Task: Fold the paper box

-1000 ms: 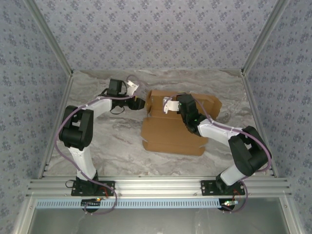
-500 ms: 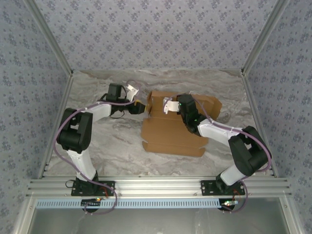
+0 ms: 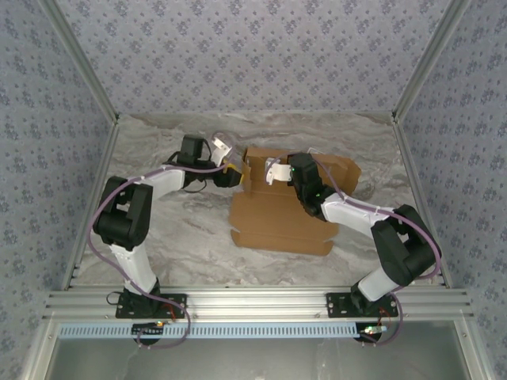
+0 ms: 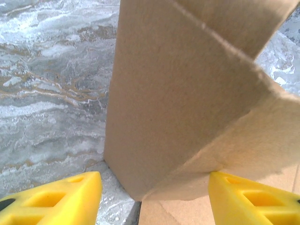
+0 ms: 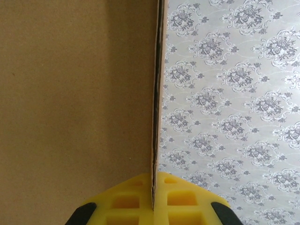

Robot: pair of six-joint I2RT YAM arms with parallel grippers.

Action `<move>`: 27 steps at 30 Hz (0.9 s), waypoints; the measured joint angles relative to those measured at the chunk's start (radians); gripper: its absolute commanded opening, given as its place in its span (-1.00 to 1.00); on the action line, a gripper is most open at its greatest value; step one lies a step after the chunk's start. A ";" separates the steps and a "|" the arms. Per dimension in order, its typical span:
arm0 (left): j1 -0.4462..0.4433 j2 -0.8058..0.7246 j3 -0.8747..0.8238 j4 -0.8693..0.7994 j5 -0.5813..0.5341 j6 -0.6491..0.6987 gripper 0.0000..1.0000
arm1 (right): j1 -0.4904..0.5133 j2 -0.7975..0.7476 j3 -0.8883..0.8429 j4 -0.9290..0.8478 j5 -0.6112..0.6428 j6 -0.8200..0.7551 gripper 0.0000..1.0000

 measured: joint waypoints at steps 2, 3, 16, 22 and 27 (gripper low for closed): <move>-0.003 0.000 0.004 0.006 0.000 -0.004 0.26 | 0.000 0.000 0.000 0.000 0.000 0.000 -1.00; -0.005 0.002 0.005 0.009 0.000 -0.008 0.26 | 0.000 0.000 0.000 0.000 0.001 0.000 -1.00; -0.031 0.026 0.005 0.105 -0.051 -0.042 0.31 | 0.012 0.013 -0.027 0.072 0.027 -0.013 -1.00; -0.047 0.026 -0.035 0.197 -0.109 -0.068 0.33 | 0.019 0.018 -0.048 0.121 0.044 -0.031 -1.00; -0.056 0.026 -0.063 0.254 -0.152 -0.087 0.33 | 0.030 0.018 -0.060 0.144 0.055 -0.039 -1.00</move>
